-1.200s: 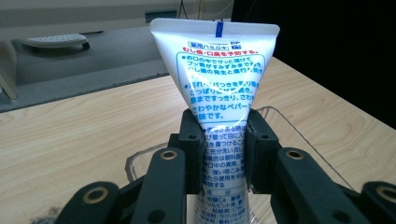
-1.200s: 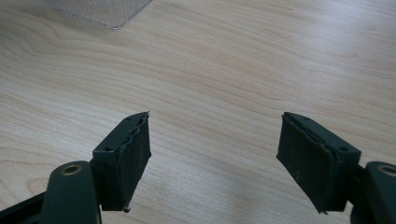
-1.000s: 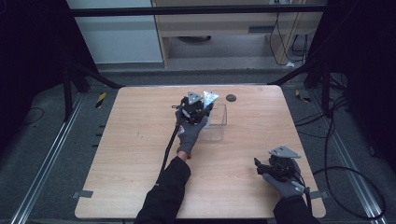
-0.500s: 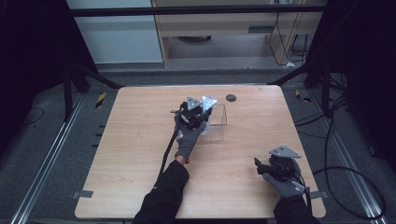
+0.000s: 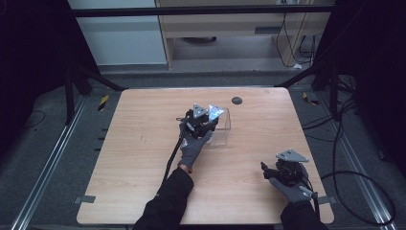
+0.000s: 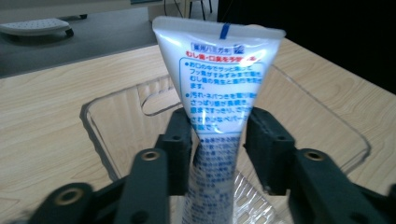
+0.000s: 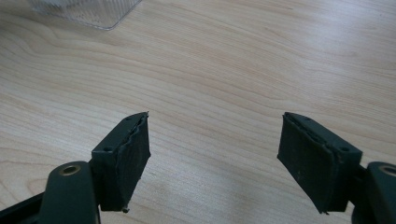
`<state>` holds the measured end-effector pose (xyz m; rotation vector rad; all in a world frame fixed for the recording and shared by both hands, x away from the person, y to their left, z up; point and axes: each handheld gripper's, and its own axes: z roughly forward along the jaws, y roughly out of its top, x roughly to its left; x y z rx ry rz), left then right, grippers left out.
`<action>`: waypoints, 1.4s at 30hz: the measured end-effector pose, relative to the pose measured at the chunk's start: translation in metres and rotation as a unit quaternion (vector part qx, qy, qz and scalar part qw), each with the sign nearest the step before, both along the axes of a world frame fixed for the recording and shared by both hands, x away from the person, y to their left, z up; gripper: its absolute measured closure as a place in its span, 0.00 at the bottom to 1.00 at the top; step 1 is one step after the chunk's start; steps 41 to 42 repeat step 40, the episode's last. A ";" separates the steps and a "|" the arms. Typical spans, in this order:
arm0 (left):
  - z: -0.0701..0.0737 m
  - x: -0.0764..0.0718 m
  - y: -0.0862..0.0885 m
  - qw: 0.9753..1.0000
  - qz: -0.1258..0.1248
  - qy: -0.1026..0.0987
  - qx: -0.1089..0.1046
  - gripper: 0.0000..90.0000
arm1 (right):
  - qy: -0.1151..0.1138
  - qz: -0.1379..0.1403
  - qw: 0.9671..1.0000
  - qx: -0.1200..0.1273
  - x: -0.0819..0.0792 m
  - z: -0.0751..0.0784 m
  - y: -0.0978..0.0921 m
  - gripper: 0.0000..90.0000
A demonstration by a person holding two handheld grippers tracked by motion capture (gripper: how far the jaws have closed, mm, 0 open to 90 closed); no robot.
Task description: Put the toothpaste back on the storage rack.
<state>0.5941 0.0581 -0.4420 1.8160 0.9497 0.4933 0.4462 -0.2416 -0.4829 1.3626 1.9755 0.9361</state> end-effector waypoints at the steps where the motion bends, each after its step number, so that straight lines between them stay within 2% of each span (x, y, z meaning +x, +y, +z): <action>1: 0.002 -0.001 0.001 1.000 -0.001 -0.001 0.002 0.61 | 0.000 0.000 1.000 0.001 0.000 0.000 0.000 0.27; 2: 0.004 -0.002 0.001 1.000 0.000 -0.001 0.010 0.54 | -0.002 0.000 1.000 -0.001 0.000 0.000 -0.001 0.27; 4: 0.007 -0.005 0.004 1.000 -0.002 0.000 0.017 0.52 | -0.002 0.000 1.000 0.001 0.000 0.001 -0.001 0.27; 7: 0.013 -0.012 0.012 1.000 -0.011 -0.004 0.015 0.48 | -0.002 -0.001 1.000 0.000 0.000 0.000 -0.001 0.27; 9: 0.018 -0.017 0.017 1.000 -0.013 -0.008 0.023 0.47 | -0.002 -0.001 1.000 -0.002 0.000 0.000 -0.001 0.27; 12: 0.025 -0.024 0.027 1.000 -0.024 -0.009 0.007 0.45 | -0.005 -0.003 1.000 -0.004 0.000 0.001 -0.002 0.27; 18: 0.037 -0.040 0.051 0.999 -0.032 -0.018 0.039 0.43 | -0.006 -0.009 1.000 -0.002 -0.001 0.000 -0.002 0.26; 22: 0.038 -0.050 0.072 0.999 -0.028 -0.006 0.041 0.42 | -0.005 -0.014 1.000 -0.002 -0.001 -0.001 -0.003 0.25; 25: 0.034 -0.060 0.089 0.999 -0.022 0.004 0.047 0.41 | -0.006 -0.015 1.000 -0.002 -0.002 -0.001 -0.005 0.25; 31: 0.020 -0.082 0.119 0.997 -0.012 0.018 0.079 0.40 | -0.005 -0.018 1.000 0.001 -0.003 -0.002 -0.006 0.24; 35: 0.002 -0.100 0.146 0.997 0.010 0.029 0.065 0.42 | -0.002 -0.021 1.000 0.003 -0.003 -0.003 -0.007 0.23; 37: -0.002 -0.105 0.154 0.996 0.017 0.038 0.080 0.43 | -0.001 -0.022 1.000 0.006 -0.003 -0.003 -0.007 0.23; 40: -0.007 -0.112 0.167 0.995 0.032 0.044 0.081 0.43 | -0.001 -0.021 1.000 0.006 -0.003 -0.003 -0.007 0.22; 42: -0.007 -0.112 0.167 0.995 0.032 0.044 0.081 0.43 | -0.001 -0.021 1.000 0.006 -0.003 -0.003 -0.007 0.22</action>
